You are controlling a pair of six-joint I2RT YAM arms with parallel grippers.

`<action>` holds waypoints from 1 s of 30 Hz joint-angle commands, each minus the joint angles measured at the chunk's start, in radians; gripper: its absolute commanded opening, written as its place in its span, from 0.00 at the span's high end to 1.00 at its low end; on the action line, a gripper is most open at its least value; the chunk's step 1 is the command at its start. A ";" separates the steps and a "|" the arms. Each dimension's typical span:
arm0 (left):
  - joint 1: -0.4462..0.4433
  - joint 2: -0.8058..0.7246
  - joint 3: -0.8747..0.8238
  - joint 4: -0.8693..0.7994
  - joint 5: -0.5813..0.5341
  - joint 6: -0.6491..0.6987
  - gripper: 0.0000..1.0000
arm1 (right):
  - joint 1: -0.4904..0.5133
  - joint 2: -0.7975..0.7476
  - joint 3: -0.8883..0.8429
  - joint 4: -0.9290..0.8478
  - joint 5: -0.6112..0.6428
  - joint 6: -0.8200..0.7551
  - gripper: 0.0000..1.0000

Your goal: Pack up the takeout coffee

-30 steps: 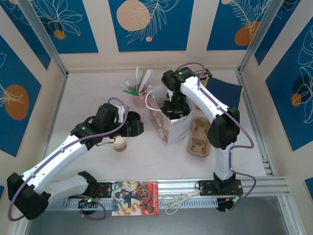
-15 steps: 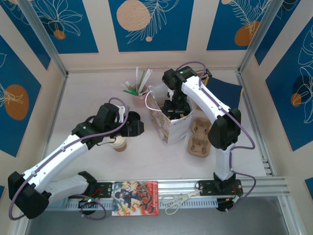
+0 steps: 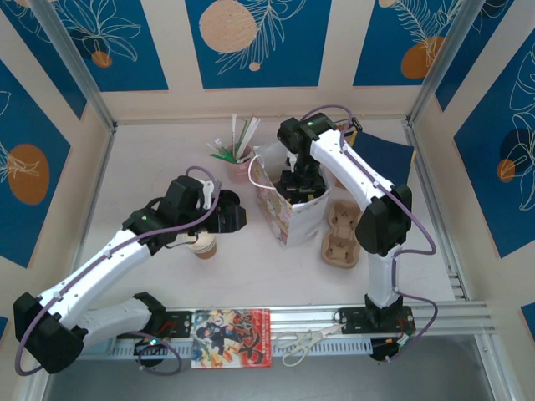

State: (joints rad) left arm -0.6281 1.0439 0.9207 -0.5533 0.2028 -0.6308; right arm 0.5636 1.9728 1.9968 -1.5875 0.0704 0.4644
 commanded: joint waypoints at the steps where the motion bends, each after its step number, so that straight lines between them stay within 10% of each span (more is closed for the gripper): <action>1: 0.011 0.002 -0.007 0.026 0.020 -0.007 0.00 | 0.004 -0.042 0.025 -0.033 -0.020 0.010 0.36; 30: 0.011 -0.014 -0.021 0.012 0.015 0.002 0.00 | -0.037 0.000 0.054 -0.058 -0.107 0.025 0.36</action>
State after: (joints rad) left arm -0.6281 1.0439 0.9104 -0.5533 0.2024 -0.6308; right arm 0.5339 1.9728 2.0193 -1.6070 0.0071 0.4770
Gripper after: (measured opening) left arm 0.998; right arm 0.641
